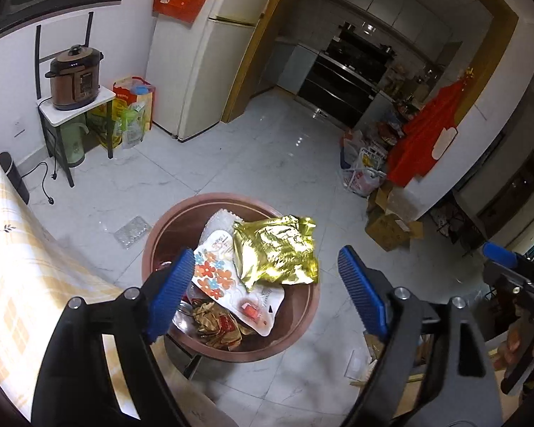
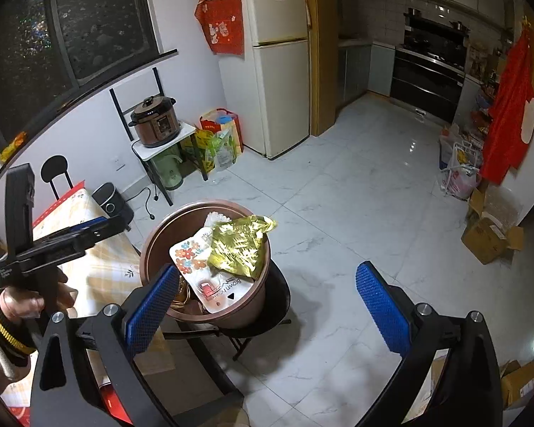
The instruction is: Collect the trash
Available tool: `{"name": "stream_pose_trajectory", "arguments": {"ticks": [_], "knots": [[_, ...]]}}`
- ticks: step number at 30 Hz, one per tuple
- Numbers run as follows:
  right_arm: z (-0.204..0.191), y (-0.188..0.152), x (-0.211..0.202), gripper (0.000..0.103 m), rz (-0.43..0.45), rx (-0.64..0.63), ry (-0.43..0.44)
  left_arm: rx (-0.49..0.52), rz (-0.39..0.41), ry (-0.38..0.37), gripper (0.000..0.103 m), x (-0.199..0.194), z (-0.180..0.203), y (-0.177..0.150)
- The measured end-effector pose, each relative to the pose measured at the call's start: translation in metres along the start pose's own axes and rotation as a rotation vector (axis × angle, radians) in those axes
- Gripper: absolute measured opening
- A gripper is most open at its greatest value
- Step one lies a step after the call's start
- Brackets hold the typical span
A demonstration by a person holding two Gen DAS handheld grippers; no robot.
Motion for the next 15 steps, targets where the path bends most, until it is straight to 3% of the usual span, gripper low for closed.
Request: {"name": "stream_pose_trajectory", "arguments": {"ticks": [8,10,15], "knots": [[-0.034,0.007,-0.019,0.098,0.045,-0.032,0.03,0.046,0.065,0.098,0.086,-0.077,-0.024,-0.001],[-0.048,0.01,-0.027,0.098,0.062,-0.042,0.035,0.042,0.09,0.128,0.095,-0.106,-0.032,-0.003],[-0.092,0.009,-0.055,0.098,0.114,-0.073,0.045,0.067,0.13,0.194,0.096,-0.174,-0.045,-0.009]]}}
Point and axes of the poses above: each gripper's, at about its wrist camera, not at the fingertips, and x roughly the way its jaws point, z to its right, y to its top, the point moved 8 cm from there along x, roughly the way its jaws point, and after that the axes turned 15 degrees about x, right-handed, at the moved point
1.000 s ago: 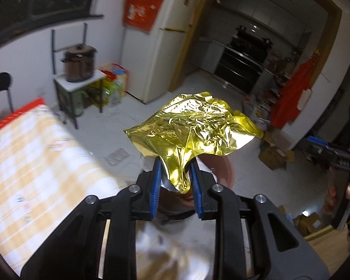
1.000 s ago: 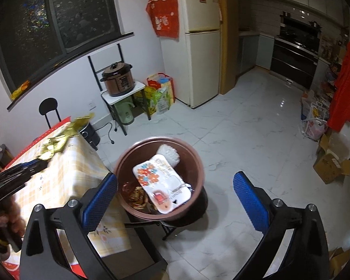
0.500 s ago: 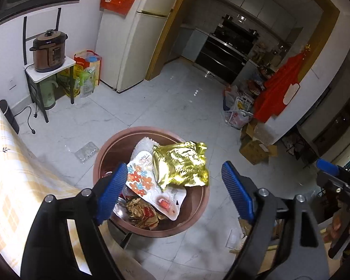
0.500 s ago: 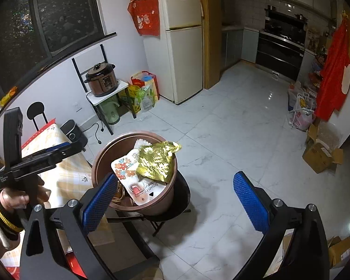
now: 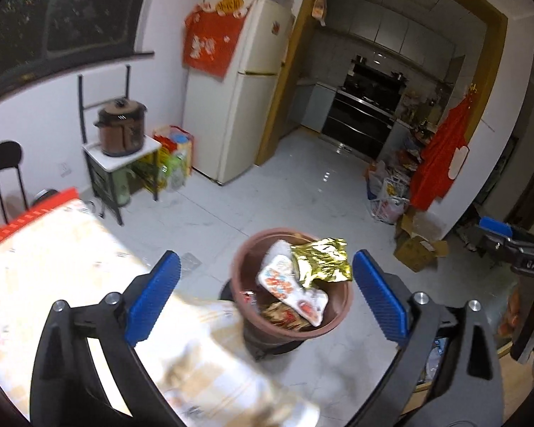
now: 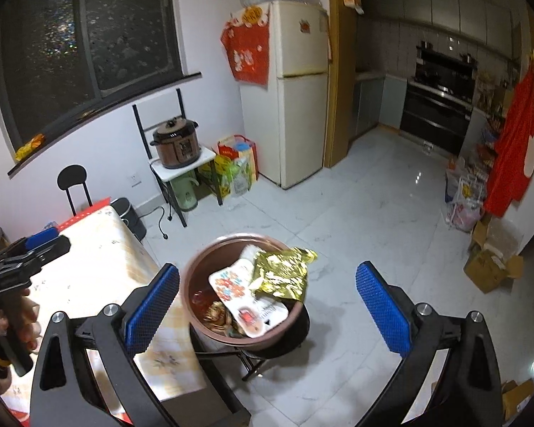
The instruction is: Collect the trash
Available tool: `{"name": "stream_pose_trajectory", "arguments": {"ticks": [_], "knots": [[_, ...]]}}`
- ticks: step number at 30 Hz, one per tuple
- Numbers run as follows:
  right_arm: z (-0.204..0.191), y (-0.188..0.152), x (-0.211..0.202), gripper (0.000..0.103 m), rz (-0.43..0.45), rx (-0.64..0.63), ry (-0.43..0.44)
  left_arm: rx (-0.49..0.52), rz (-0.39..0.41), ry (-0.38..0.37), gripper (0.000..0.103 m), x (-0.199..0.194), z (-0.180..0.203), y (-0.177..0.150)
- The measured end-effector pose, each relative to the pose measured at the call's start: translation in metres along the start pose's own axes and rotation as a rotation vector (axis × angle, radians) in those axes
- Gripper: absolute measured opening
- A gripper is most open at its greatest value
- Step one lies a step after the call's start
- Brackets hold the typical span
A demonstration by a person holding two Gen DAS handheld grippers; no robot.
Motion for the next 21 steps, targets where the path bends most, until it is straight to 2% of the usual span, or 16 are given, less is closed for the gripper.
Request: {"name": "stream_pose_trajectory", "arguments": {"ticks": [5,13,15,21], "knots": [[-0.049,-0.004,-0.033,0.098,0.052,-0.036,0.016,0.019,0.022,0.06,0.096,-0.062,-0.028,-0.003],[-0.115,-0.013,-0.086,0.098,0.137,-0.053,0.049,-0.008,0.072,0.176,0.097,-0.158,-0.073,-0.005],[-0.128,-0.018,-0.096,0.098,0.15,-0.051,0.059,0.004,0.084,0.222,0.097,-0.182,-0.083,-0.005],[-0.161,-0.029,-0.122,0.098,0.194,-0.044,0.047,0.015,0.127,0.28,0.097,-0.238,-0.1,-0.011]]}}
Point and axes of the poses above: each gripper's, at about its wrist camera, not at the fingertips, and x roughly the way its jaws point, z to its right, y to its top, the point moved 8 cm from there along x, roughly the way its jaws point, and after that the axes turned 15 degrees about x, right-handed, at the moved point
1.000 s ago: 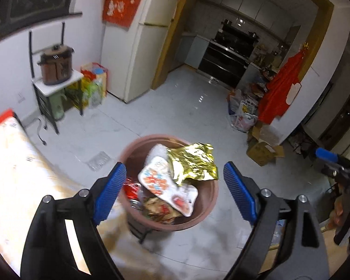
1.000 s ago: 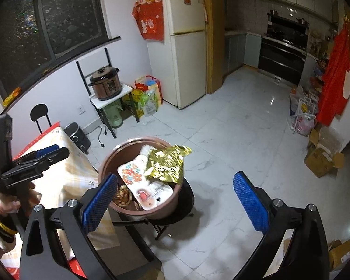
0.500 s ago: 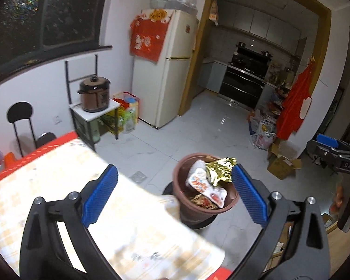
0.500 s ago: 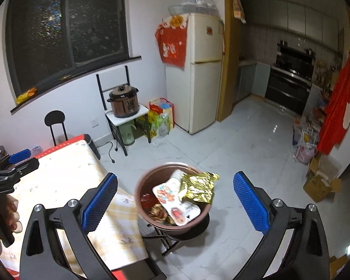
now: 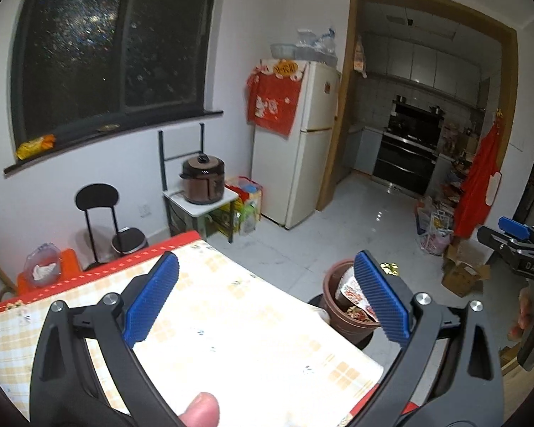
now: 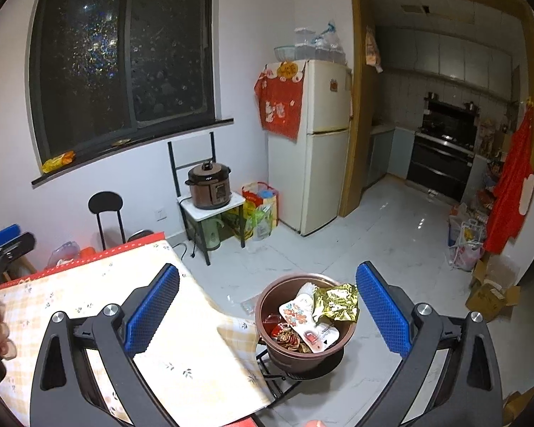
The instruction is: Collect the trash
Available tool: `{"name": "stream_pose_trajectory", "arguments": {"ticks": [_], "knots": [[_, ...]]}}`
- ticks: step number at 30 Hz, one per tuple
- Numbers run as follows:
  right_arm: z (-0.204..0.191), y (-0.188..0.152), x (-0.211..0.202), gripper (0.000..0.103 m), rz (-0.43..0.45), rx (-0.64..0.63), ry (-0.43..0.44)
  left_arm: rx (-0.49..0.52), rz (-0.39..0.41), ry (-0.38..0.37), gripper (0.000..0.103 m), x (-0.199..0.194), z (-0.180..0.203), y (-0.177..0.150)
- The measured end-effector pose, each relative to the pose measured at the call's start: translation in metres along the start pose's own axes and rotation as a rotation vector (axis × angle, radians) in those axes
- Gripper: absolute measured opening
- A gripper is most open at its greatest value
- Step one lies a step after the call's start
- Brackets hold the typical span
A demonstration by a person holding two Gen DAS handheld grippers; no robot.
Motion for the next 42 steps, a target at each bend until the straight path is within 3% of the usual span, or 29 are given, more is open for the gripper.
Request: {"name": "stream_pose_trajectory", "arguments": {"ticks": [8,16,42], "knots": [[-0.025,-0.004,-0.017,0.098,0.028,0.003,-0.001,-0.003,0.018,0.067,0.097,-0.039,-0.025,-0.012],[-0.037,-0.009,-0.024,0.098,0.035,-0.004,0.015,-0.008,0.031,0.085,0.097,-0.058,-0.032,-0.017],[-0.038,-0.009,-0.031,0.098,0.043,-0.011,0.009,-0.031,0.048,0.09,0.097,-0.059,-0.031,-0.011]]}}
Point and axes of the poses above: each gripper's, at about its wrist camera, not at the fingertips, and x roughly the way its jaws point, z to its right, y to its top, the point moved 8 cm from there along x, roughly the way its jaws point, and after that the axes turned 15 degrees about x, right-handed, at the moved point
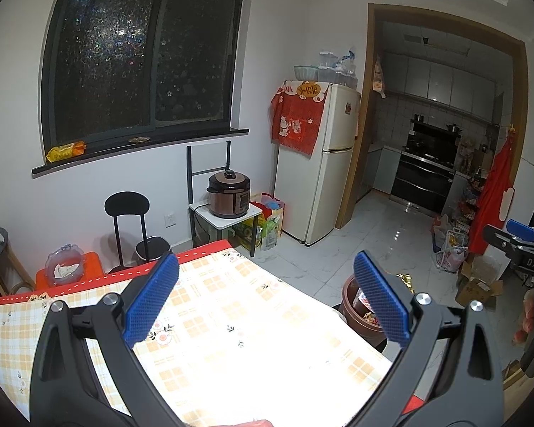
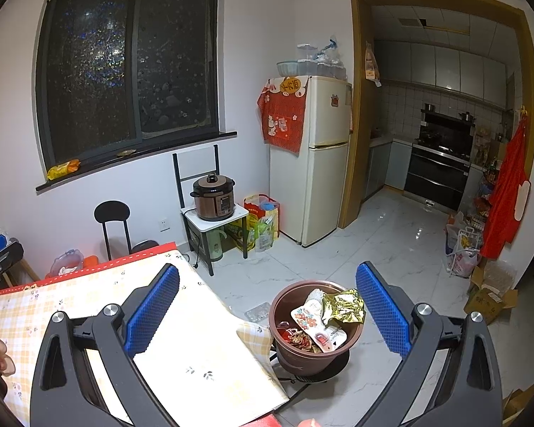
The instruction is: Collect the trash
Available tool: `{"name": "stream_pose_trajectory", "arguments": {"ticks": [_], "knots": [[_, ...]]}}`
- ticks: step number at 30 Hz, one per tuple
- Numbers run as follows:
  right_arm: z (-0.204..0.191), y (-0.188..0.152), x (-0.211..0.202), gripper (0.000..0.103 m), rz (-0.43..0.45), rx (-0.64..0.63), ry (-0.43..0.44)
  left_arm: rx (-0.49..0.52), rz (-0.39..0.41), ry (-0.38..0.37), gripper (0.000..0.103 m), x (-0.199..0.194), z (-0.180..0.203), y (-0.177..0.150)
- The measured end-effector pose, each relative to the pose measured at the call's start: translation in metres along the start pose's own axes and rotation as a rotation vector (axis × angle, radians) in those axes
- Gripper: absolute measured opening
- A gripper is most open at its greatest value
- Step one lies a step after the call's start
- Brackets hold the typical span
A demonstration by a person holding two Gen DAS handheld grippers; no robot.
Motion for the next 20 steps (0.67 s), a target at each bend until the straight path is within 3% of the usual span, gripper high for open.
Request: {"name": "stream_pose_trajectory", "arguments": {"ticks": [20], "knots": [[0.0022,0.0027,-0.0049,0.098,-0.001,-0.004,0.008,-0.023,-0.006,0.014,0.097,-0.0041,-0.0015,-0.0011]]}}
Point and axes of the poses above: each gripper's, at about its wrist camera, not at the fingertips, and x roughly the way its jaws point, z to its right, y to its top, the point moved 8 cm from there along x, roughly the way its jaws point, and after that the axes turned 15 degrees about x, right-handed, at the moved point
